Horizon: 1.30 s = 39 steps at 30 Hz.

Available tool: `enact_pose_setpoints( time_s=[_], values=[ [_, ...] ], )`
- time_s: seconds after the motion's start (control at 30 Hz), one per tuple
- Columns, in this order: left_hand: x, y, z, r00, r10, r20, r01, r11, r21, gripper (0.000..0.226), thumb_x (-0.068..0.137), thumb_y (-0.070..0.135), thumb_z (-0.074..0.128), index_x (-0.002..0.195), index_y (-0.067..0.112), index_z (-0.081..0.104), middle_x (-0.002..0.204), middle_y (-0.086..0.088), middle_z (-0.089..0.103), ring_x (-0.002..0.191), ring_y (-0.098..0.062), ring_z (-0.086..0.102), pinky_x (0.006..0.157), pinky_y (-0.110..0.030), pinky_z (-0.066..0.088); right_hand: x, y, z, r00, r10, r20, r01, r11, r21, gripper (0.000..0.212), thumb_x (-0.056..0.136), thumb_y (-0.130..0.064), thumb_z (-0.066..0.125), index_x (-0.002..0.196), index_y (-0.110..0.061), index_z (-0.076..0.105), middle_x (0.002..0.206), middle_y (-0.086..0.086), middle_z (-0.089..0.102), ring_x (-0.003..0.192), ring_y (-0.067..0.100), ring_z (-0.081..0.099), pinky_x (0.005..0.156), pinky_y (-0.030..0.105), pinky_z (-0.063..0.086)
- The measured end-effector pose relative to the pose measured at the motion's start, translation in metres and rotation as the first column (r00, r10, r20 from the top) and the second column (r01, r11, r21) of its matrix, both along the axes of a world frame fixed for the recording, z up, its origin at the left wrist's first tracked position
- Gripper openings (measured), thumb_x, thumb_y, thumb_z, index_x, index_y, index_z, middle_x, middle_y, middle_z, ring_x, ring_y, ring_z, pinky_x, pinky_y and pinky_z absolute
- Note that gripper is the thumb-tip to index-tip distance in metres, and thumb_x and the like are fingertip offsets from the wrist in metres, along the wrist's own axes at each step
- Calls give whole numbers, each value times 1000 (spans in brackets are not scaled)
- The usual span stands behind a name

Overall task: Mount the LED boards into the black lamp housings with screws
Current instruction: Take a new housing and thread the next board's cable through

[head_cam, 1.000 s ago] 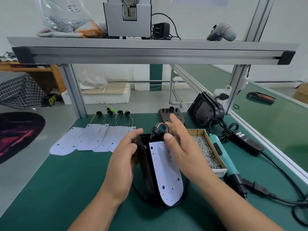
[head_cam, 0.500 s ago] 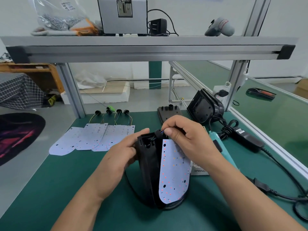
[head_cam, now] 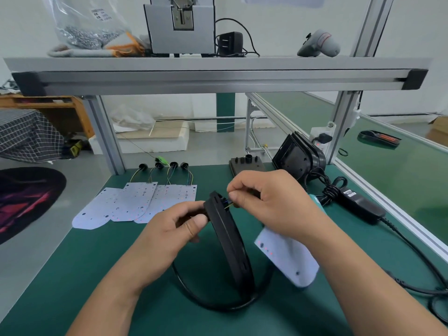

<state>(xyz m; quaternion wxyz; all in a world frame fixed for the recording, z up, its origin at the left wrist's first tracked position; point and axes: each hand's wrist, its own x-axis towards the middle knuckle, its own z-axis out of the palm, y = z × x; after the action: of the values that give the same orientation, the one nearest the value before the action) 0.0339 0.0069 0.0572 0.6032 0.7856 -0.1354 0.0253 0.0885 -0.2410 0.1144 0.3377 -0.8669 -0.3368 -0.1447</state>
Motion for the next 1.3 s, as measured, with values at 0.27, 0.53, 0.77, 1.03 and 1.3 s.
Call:
enact_pose_setpoints(
  time_s=[0.27,0.53,0.77,1.03,1.3],
  values=[
    [0,7,-3,998,-17,-67,12,997,-74,34,97,42,65,129,41,75,117,17,76,102,-2,68,78,-31,62,-5,18,-3,970,-28,243,144,869,-473,46,96,-70,46,102,-29,63,83,-5,66,84,22,63,68,38,34],
    [-1,17,-1,990,-82,-113,67,989,-130,39,97,40,67,136,36,70,137,3,71,128,-14,67,70,-38,64,-19,40,-27,884,-127,450,291,902,-318,22,94,-39,67,80,-22,61,69,-5,63,69,26,61,71,40,45],
    [0,15,-1,991,-89,-104,66,976,-208,38,96,29,70,132,38,69,138,2,70,128,-17,67,69,-45,66,-29,47,-20,982,-115,152,131,987,-98,10,95,-36,66,103,-30,68,94,-11,72,91,16,61,80,39,44],
    [-4,20,0,966,-220,-133,187,956,-226,60,85,31,83,141,29,59,150,1,60,132,-20,62,83,-51,63,-30,51,-22,982,-160,97,164,985,-45,16,92,-35,66,107,-29,68,98,-11,73,90,13,57,77,33,38],
    [0,2,-5,990,-121,-74,88,932,-353,62,74,26,89,121,12,51,119,-10,68,109,-27,61,94,-41,52,-30,47,-22,991,-55,-121,60,997,39,23,95,-31,70,116,-34,62,109,-14,74,100,12,66,88,39,52]
  ],
)
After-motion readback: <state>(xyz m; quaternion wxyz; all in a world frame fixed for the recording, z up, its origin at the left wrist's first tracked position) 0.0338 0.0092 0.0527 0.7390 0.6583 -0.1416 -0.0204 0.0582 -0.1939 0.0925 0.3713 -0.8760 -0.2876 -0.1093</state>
